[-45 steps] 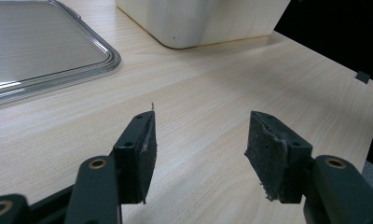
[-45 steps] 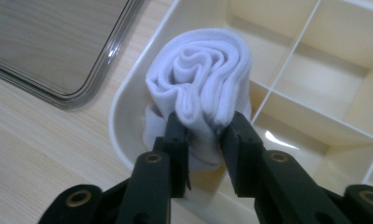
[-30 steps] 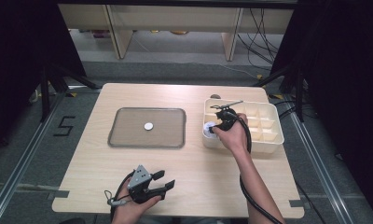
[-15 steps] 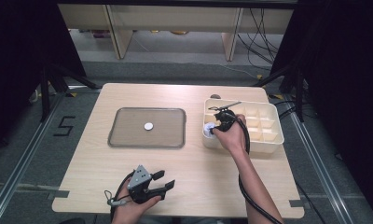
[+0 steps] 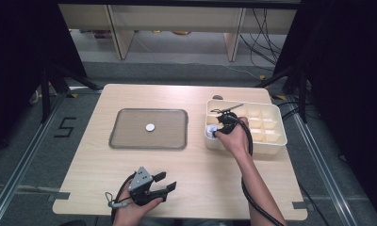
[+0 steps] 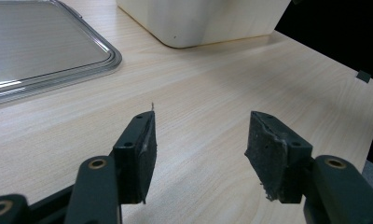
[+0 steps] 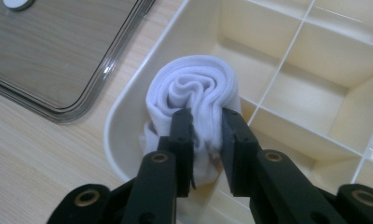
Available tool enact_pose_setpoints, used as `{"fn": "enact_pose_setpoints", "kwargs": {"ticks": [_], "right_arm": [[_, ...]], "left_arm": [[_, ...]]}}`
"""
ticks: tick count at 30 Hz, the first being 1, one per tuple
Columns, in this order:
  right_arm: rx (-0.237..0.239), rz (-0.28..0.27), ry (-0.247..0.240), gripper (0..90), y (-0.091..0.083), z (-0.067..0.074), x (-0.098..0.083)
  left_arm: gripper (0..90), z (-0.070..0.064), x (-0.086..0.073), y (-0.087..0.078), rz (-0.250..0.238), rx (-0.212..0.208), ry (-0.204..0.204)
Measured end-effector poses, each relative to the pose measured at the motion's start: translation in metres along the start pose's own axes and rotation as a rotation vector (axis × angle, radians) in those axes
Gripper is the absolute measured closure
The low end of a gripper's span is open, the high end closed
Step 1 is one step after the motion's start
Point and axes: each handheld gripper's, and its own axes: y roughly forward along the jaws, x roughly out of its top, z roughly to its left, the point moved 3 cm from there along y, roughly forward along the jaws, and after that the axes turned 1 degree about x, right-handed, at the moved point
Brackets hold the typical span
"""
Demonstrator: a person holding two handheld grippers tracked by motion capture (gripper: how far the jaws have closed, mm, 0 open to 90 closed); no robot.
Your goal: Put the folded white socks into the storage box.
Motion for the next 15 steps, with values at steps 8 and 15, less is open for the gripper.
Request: {"fn": "enact_pose_setpoints", "kwargs": {"ticks": [8,15], "right_arm": [[0.066,-0.116,-0.024,61.6,-0.017,-0.005,0.003],[0.009,-0.165,-0.054,54.4,-0.024,-0.007,0.003]], "left_arm": [[41.4,0.003,0.001,-0.001,-0.006,0.015,-0.011],[41.0,0.003,0.0,0.0,-0.007,0.017,-0.014]]}}
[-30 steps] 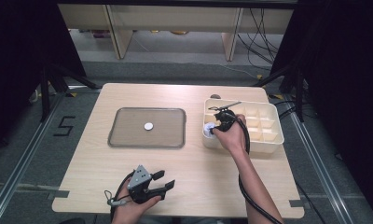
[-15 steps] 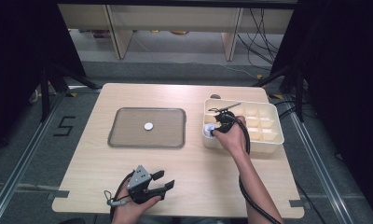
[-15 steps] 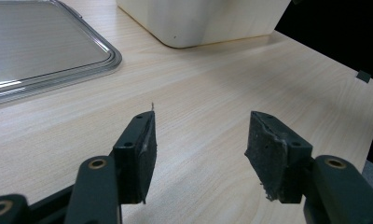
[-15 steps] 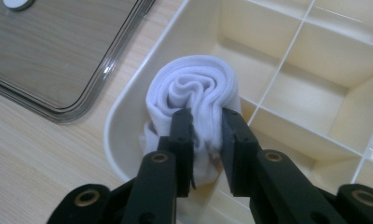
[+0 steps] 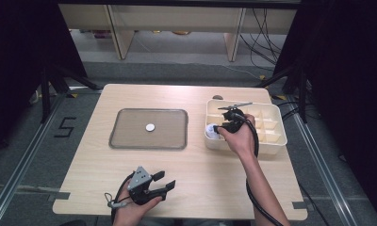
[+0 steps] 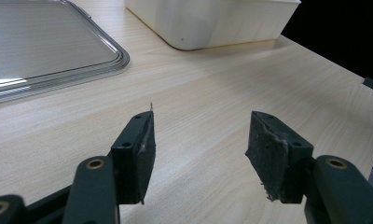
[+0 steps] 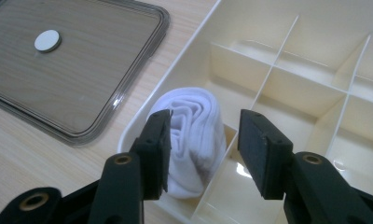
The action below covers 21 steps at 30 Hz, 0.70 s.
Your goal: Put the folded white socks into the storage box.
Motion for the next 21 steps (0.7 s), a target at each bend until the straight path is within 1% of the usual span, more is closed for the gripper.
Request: {"fn": "enact_pose_setpoints", "kwargs": {"ticks": [1,2,3,4,5,6,7,9,10,11,12,13,14,15,16,17,18,19,20,21], "right_arm": [[0.005,0.01,0.028,53.6,-0.002,0.003,-0.001],[0.011,0.003,0.011,53.0,-0.003,0.002,-0.002],[0.015,-0.002,0.004,52.1,-0.003,0.002,-0.004],[0.014,0.001,0.025,51.1,-0.005,0.004,-0.005],[0.023,-0.011,0.009,50.1,-0.006,0.003,-0.007],[0.015,-0.006,0.004,49.1,-0.007,0.003,-0.009],[0.021,-0.007,-0.005,48.5,-0.008,0.004,-0.01],[0.022,-0.008,-0.007,48.0,-0.01,0.005,-0.013],[0.023,-0.022,-0.01,47.9,-0.013,0.007,-0.015],[0.035,-0.028,-0.004,47.7,-0.015,0.009,-0.017],[0.038,-0.041,-0.017,47.5,-0.017,0.009,-0.018],[0.05,-0.057,0.0,47.3,-0.019,0.012,-0.02],[0.057,-0.064,-0.028,47.1,-0.021,0.011,-0.022],[0.055,-0.058,0.004,46.9,-0.023,0.015,-0.025],[0.059,-0.071,-0.011,46.8,-0.024,0.015,-0.028],[0.062,-0.076,0.017,46.6,-0.025,0.018,-0.031],[0.063,-0.08,0.024,46.5,-0.027,0.02,-0.034],[0.064,-0.096,-0.013,46.5,-0.028,0.018,-0.036],[0.061,-0.102,-0.021,46.4,-0.031,0.018,-0.039],[0.066,-0.114,0.009,46.1,-0.033,0.023,-0.042]], "left_arm": [[40.9,0.0,0.0,0.0,0.001,-0.001,0.004],[40.9,0.0,0.0,0.0,0.001,0.001,0.0],[40.9,0.0,0.0,0.0,-0.004,-0.002,-0.004],[40.9,0.001,-0.001,0.0,-0.003,0.0,-0.004],[40.8,0.001,-0.001,0.0,-0.004,0.002,-0.006],[40.7,0.001,-0.001,0.0,-0.006,0.003,-0.01],[40.7,0.001,-0.001,0.001,-0.006,0.004,-0.01],[40.6,0.001,-0.002,0.002,-0.014,-0.005,-0.024],[40.6,0.001,-0.002,0.001,-0.014,-0.002,-0.023],[40.6,0.001,-0.002,0.001,-0.015,-0.002,-0.022],[40.5,0.002,-0.002,0.002,-0.016,-0.002,-0.022],[40.4,0.002,-0.002,0.002,-0.015,0.001,-0.02],[40.4,0.002,-0.003,0.002,-0.014,0.012,-0.027],[40.3,0.004,-0.003,0.001,-0.008,0.013,0.002],[40.2,0.004,-0.003,0.001,-0.01,0.017,-0.002],[39.9,0.005,-0.003,0.001,-0.011,0.02,0.002],[39.7,0.005,-0.003,0.001,-0.015,0.025,0.002],[39.5,0.006,-0.003,0.001,-0.022,0.026,0.011],[39.2,0.006,-0.002,0.001,-0.028,0.025,0.012],[38.9,0.007,-0.002,0.001,-0.031,0.028,0.016]]}}
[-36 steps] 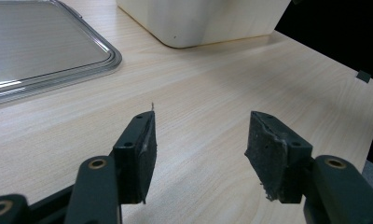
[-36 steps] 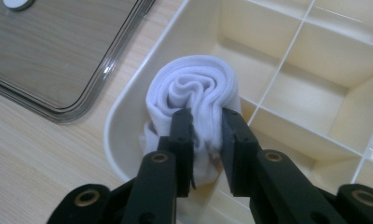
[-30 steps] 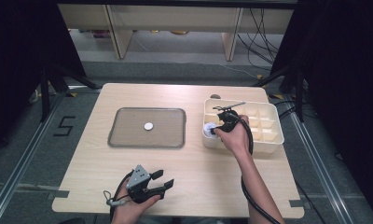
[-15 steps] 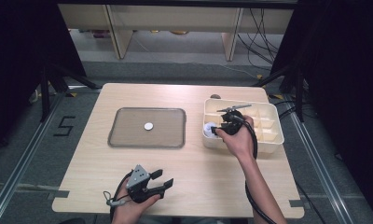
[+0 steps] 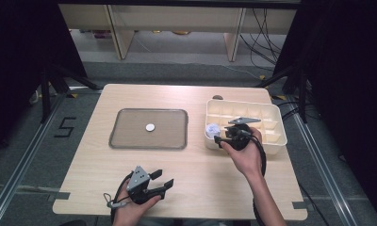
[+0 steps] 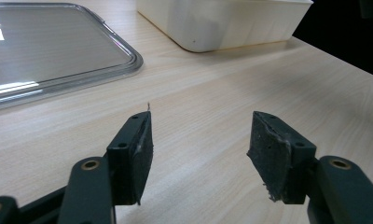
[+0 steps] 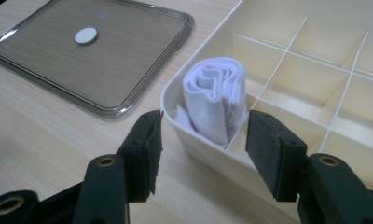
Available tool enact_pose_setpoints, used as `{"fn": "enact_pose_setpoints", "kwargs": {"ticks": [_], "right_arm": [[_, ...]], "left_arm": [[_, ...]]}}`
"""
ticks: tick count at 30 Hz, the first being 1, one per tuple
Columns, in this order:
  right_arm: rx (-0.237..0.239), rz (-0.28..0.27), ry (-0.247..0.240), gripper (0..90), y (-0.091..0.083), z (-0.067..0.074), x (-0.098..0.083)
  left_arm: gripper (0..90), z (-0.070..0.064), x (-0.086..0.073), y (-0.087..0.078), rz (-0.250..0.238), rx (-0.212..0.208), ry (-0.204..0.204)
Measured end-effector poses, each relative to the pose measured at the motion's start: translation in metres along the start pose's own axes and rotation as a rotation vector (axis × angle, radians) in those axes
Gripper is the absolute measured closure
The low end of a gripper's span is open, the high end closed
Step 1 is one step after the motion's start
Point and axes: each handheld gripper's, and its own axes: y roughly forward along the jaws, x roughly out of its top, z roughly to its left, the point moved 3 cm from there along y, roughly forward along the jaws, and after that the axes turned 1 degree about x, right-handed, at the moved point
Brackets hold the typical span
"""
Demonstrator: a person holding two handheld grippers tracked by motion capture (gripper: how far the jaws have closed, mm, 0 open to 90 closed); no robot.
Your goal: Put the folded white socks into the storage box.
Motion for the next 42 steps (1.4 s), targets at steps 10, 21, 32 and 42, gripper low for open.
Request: {"fn": "enact_pose_setpoints", "kwargs": {"ticks": [10,21,32,42], "right_arm": [[0.008,-0.072,-0.067,45.2,-0.021,0.005,-0.026],[0.008,-0.125,-0.066,46.3,-0.032,0.001,-0.062],[0.016,-0.142,-0.027,45.5,-0.029,0.002,-0.086],[0.037,-0.111,-0.048,45.1,-0.019,0.009,-0.092]], "left_arm": [[37.7,0.003,0.0,-0.001,-0.004,0.024,0.003],[37.2,0.007,0.001,-0.003,-0.012,0.035,0.017],[37.0,0.012,0.001,-0.004,-0.013,0.054,0.015],[36.9,0.014,0.002,-0.005,-0.016,0.064,0.013]]}}
